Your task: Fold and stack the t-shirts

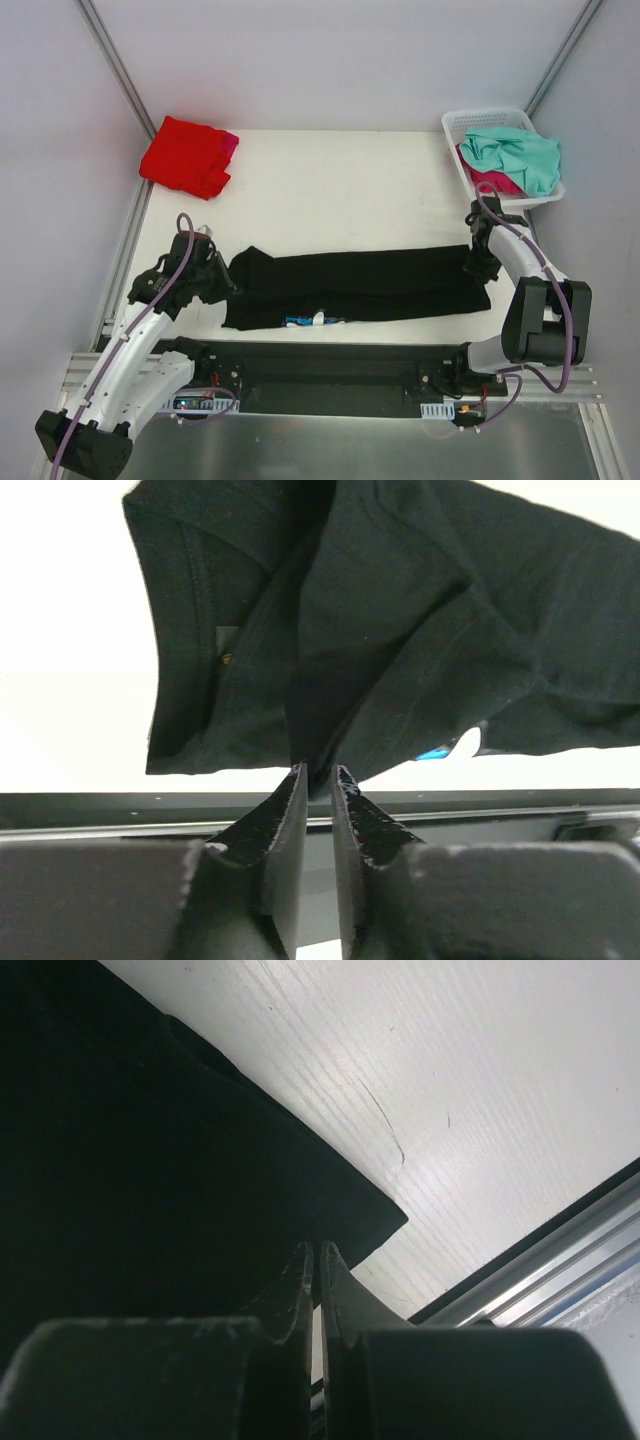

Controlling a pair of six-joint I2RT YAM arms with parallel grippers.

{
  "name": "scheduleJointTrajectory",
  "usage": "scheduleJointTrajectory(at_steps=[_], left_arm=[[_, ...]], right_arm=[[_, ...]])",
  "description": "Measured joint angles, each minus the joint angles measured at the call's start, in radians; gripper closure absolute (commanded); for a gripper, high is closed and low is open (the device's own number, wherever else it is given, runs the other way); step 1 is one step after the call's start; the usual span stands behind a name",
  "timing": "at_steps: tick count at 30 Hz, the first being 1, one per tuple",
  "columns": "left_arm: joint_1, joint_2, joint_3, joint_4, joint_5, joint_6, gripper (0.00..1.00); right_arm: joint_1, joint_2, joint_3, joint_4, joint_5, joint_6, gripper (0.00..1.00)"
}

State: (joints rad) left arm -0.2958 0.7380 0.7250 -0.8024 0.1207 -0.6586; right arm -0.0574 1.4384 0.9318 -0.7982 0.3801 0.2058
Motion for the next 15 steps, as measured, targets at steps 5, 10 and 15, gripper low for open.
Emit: scheduleJointTrajectory(at_steps=[5, 10, 15], left_arm=[[0.0, -0.008, -0.032, 0.002, -0.003, -0.033, 0.58], [0.0, -0.008, -0.034, 0.004, -0.004, -0.053, 0.53], [0.0, -0.011, -0.03, 0.003, -0.004, -0.058, 0.52]], right_arm=[[0.0, -0.006, -0.013, 0.005, -0.008, 0.0, 0.92], [0.0, -0.02, -0.013, 0.005, -0.007, 0.002, 0.91], [0.01, -0.045, -0.007, -0.017, 0.002, 0.008, 0.89]])
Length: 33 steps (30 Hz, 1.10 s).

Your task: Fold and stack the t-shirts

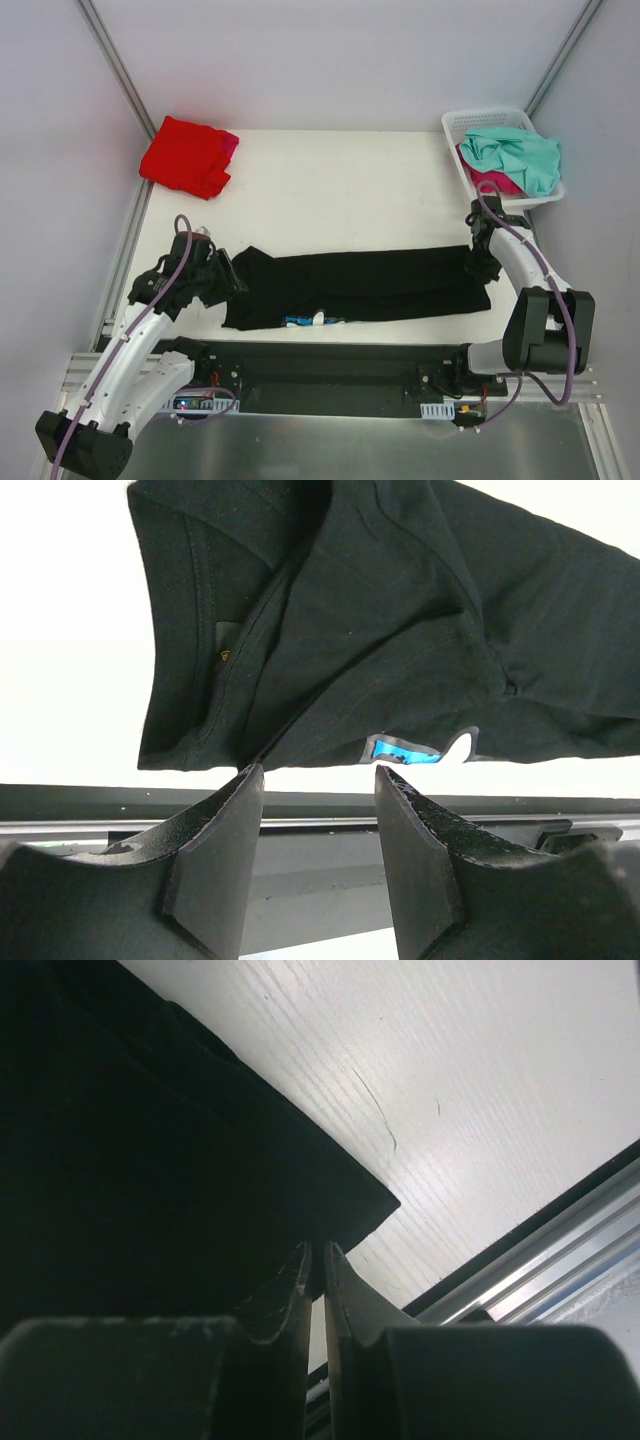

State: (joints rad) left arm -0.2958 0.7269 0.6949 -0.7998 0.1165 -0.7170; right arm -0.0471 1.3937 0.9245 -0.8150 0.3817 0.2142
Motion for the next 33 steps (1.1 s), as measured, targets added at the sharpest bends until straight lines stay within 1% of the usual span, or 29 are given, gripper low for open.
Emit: scheduleJointTrajectory(at_steps=[4, 7, 8, 12, 13, 14, 18, 21, 23, 26, 28, 31, 33], left_arm=[[0.0, 0.024, 0.051, -0.006, -0.006, 0.0, 0.52], [0.0, 0.061, 0.096, 0.0, -0.016, 0.001, 0.52], [0.0, 0.077, 0.109, 0.004, -0.017, 0.002, 0.52], [-0.004, 0.103, 0.126, 0.011, -0.02, 0.003, 0.52], [-0.006, 0.108, 0.128, 0.012, -0.021, 0.003, 0.52], [-0.006, 0.112, 0.13, 0.012, -0.02, 0.003, 0.52], [-0.007, 0.136, 0.133, 0.021, -0.021, 0.004, 0.52], [-0.011, 0.145, 0.133, 0.027, -0.021, 0.004, 0.52], [-0.013, 0.148, 0.133, 0.037, -0.021, 0.004, 0.48], [-0.013, 0.166, 0.133, 0.048, -0.025, 0.003, 0.47], [-0.013, 0.19, 0.133, 0.056, -0.033, 0.004, 0.47], [-0.01, 0.235, 0.145, 0.058, -0.05, 0.006, 0.47], [0.026, 0.274, 0.174, 0.054, -0.046, 0.023, 0.47]], right_arm=[[0.04, -0.019, 0.047, -0.043, 0.011, 0.014, 0.86], [0.094, -0.02, 0.111, -0.069, 0.034, 0.03, 0.81], [0.117, -0.02, 0.132, -0.077, 0.041, 0.035, 0.69], [0.212, -0.023, 0.201, -0.095, 0.052, 0.042, 0.65], [0.237, -0.023, 0.217, -0.095, 0.048, 0.042, 0.64], [0.259, -0.023, 0.232, -0.09, 0.042, 0.039, 0.6], [0.332, -0.017, 0.257, -0.072, 0.007, 0.026, 0.58], [0.37, 0.013, 0.272, -0.056, -0.024, 0.006, 0.59], [0.386, 0.031, 0.271, -0.029, -0.076, -0.014, 0.6], [0.426, 0.061, 0.27, 0.036, -0.19, -0.045, 0.6], [0.464, 0.109, 0.287, 0.058, -0.257, -0.065, 0.61], [0.526, 0.221, 0.369, 0.07, -0.338, -0.099, 0.62], [0.583, 0.305, 0.448, 0.07, -0.375, -0.122, 0.62]])
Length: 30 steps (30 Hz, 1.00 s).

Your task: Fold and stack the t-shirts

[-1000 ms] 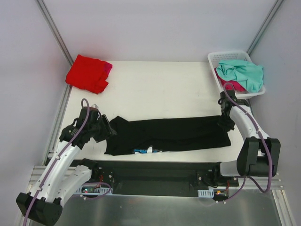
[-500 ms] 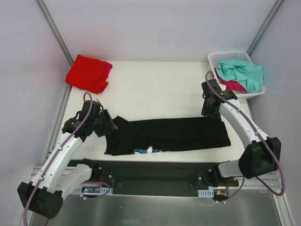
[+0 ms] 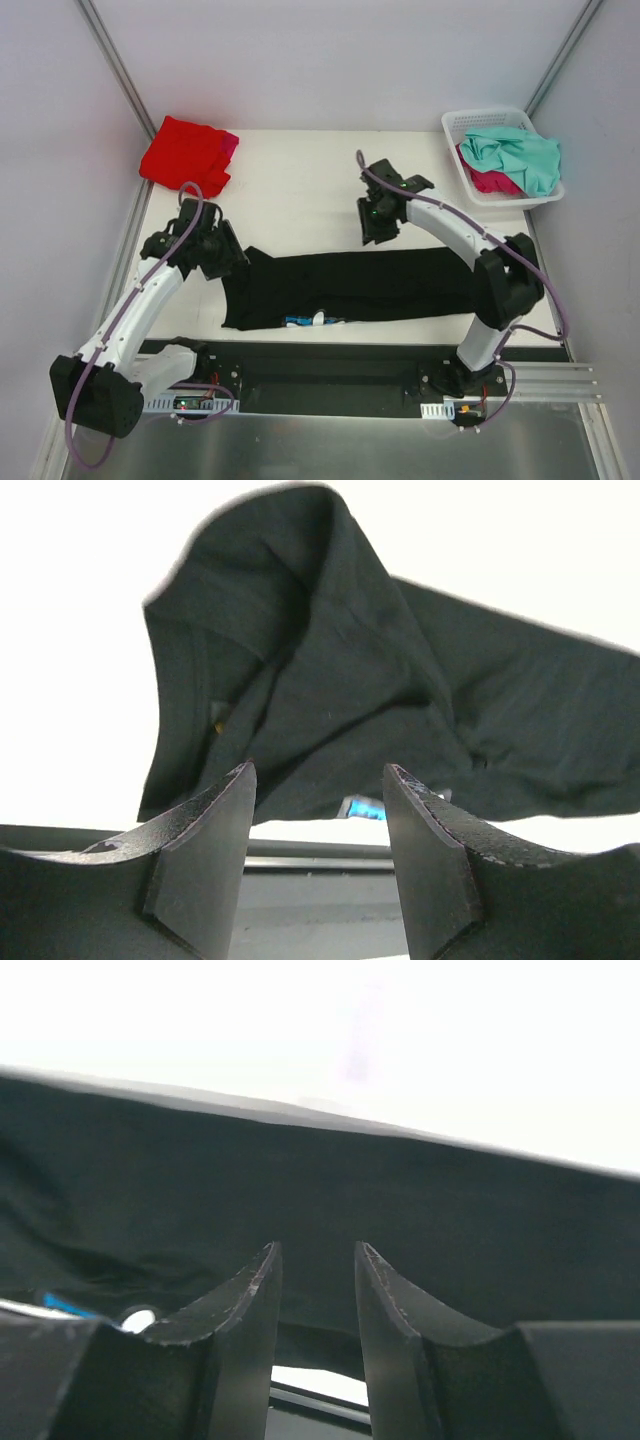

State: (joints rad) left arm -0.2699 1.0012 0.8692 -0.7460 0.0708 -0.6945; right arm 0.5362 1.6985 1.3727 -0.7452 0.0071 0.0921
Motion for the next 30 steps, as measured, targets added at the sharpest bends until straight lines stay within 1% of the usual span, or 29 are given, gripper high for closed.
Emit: scheduleJointTrajectory(at_steps=[1, 3, 8, 13, 17, 20, 26, 30], left_arm=[[0.026, 0.021, 0.02, 0.0, -0.001, 0.008, 0.46], [0.116, 0.061, 0.058, 0.005, 0.013, 0.03, 0.47], [0.34, 0.159, 0.109, 0.013, 0.087, 0.066, 0.49], [0.467, 0.205, 0.094, 0.028, 0.184, 0.083, 0.48], [0.537, 0.205, 0.061, 0.042, 0.256, 0.092, 0.5], [0.574, 0.205, 0.045, 0.046, 0.297, 0.104, 0.5], [0.579, 0.2, 0.039, 0.057, 0.343, 0.111, 0.5], [0.579, 0.19, 0.037, 0.059, 0.349, 0.112, 0.5]], right_arm=[[0.029, 0.033, 0.037, 0.003, -0.013, -0.01, 0.63], [0.092, 0.079, 0.099, -0.002, -0.03, -0.031, 0.64], [0.246, 0.134, 0.233, -0.03, -0.049, -0.064, 0.65], [0.407, 0.191, 0.335, -0.076, -0.05, -0.109, 0.65], [0.496, 0.257, 0.373, -0.114, -0.056, -0.135, 0.65], [0.533, 0.31, 0.38, -0.131, -0.074, -0.149, 0.65], [0.544, 0.359, 0.382, -0.143, -0.118, -0.179, 0.64], [0.536, 0.391, 0.438, -0.158, -0.126, -0.195, 0.63]])
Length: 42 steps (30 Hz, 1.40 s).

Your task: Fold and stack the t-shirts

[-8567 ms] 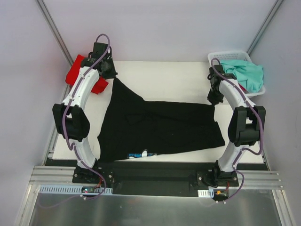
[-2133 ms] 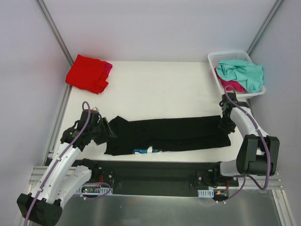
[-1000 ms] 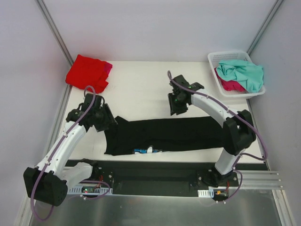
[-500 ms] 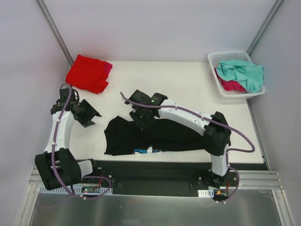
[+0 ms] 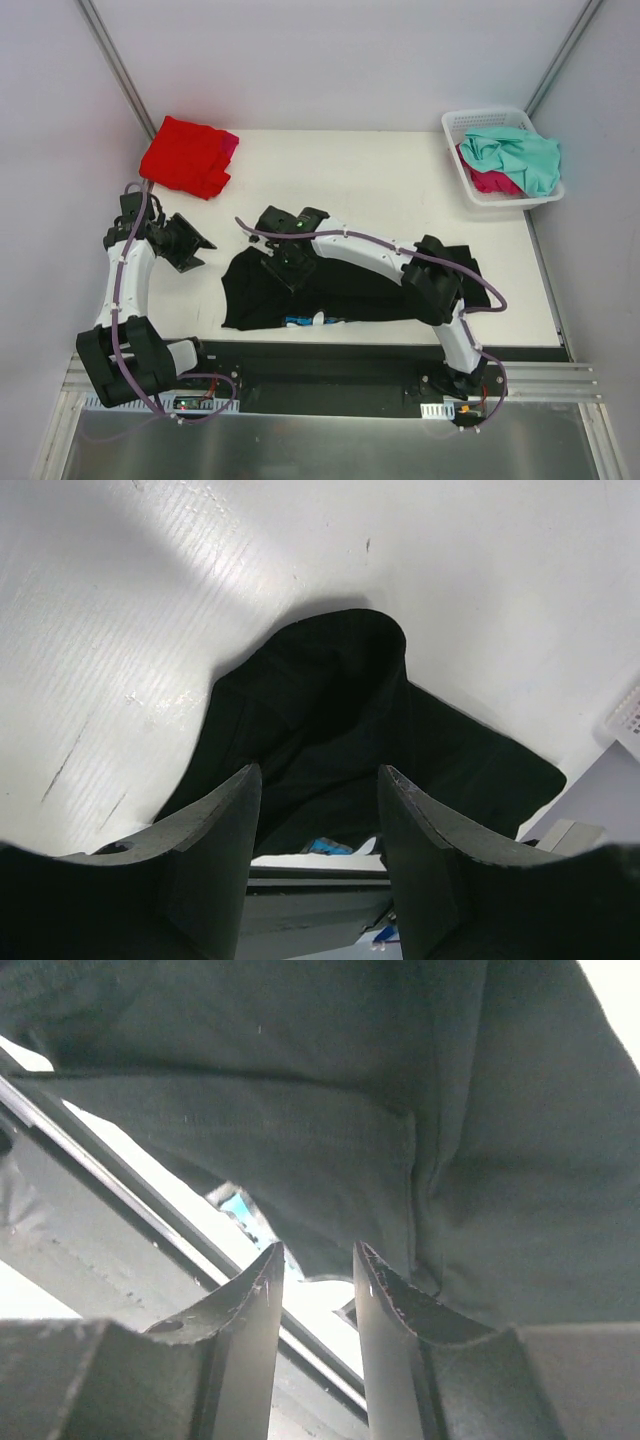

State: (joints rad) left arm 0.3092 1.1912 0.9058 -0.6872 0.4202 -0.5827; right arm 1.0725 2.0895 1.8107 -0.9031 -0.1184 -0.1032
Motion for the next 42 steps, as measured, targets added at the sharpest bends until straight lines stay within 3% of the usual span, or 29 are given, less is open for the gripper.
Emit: scheduleJointTrajectory(at_steps=[12, 32, 42], left_arm=[[0.071, 0.088, 0.001, 0.003, 0.001, 0.018, 0.5], [0.072, 0.059, 0.028, -0.002, 0.042, 0.029, 0.54], [0.072, 0.059, 0.038, -0.003, 0.049, 0.034, 0.55]], right_arm=[[-0.028, 0.112, 0.183, -0.029, 0.035, -0.038, 0.61], [-0.105, 0.181, 0.209, -0.036, -0.016, -0.101, 0.62], [-0.074, 0.188, 0.213, -0.037, -0.031, -0.101, 0.63]])
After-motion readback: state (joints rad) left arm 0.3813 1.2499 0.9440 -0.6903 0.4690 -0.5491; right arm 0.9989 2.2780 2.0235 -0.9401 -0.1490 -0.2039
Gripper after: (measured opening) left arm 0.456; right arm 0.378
